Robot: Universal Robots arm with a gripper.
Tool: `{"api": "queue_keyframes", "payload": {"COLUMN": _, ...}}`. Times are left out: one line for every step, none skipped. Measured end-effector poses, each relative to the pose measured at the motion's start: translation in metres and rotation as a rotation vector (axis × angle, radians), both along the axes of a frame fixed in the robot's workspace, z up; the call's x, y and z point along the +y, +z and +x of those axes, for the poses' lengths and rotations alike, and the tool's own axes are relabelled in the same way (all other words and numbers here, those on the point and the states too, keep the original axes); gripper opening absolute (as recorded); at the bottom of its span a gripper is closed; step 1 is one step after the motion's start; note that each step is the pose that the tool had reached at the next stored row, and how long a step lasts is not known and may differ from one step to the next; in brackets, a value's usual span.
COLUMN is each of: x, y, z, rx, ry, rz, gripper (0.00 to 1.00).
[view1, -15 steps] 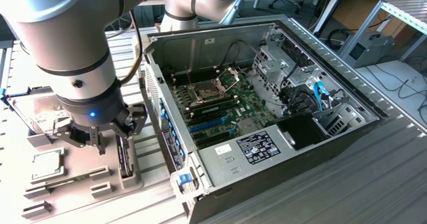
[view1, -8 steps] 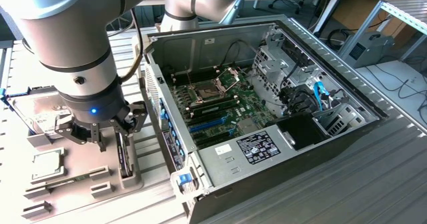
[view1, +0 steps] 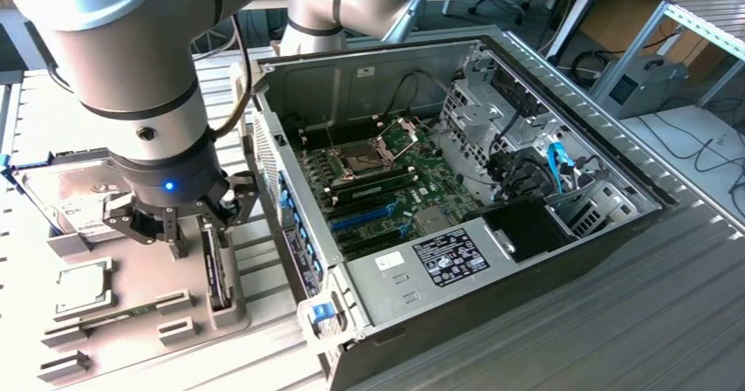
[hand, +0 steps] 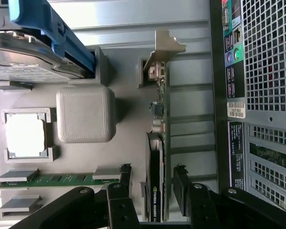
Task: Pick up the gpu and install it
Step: 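Pick up the gpu and move the gpu toward the slot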
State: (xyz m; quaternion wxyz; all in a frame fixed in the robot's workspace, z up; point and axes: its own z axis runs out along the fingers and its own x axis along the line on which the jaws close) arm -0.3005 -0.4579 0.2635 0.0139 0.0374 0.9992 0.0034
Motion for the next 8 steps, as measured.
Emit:
{"api": "queue_keyframes", "payload": {"x": 0.0016, "y": -0.0005, "z": 0.0003, "rx": 0.0001, "ry": 0.0, "rz": -0.0001, "gripper": 0.48}}
{"api": "queue_keyframes", "payload": {"x": 0.0029, "y": -0.001, "z": 0.0004, "rx": 0.0, "ry": 0.0, "rz": -0.0001, "gripper": 0.48}}
{"api": "queue_keyframes", "payload": {"x": 0.0043, "y": -0.0016, "z": 0.0005, "rx": 0.0, "ry": 0.0, "rz": -0.0001, "gripper": 0.48}}
{"api": "queue_keyframes", "payload": {"x": 0.0056, "y": -0.0022, "z": 0.0005, "rx": 0.0, "ry": 0.0, "rz": -0.0001, "gripper": 0.48}}
{"api": "queue_keyframes", "payload": {"x": 0.0068, "y": -0.0032, "z": 0.0006, "rx": 0.0, "ry": 0.0, "rz": -0.0002, "gripper": 0.48}}
{"api": "queue_keyframes", "payload": {"x": 0.0073, "y": -0.0042, "z": 0.0006, "rx": -0.0001, "ry": 0.0, "rz": -0.0002, "gripper": 0.48}}
{"api": "queue_keyframes", "payload": {"x": 0.0077, "y": -0.0054, "z": 0.0006, "rx": -0.0001, "ry": 0.0, "rz": -0.0003, "gripper": 0.48}}
{"api": "queue_keyframes", "payload": {"x": 0.0079, "y": -0.0065, "z": 0.0007, "rx": 0.0, "ry": 0.001, "rz": -0.0005, "gripper": 0.48}}
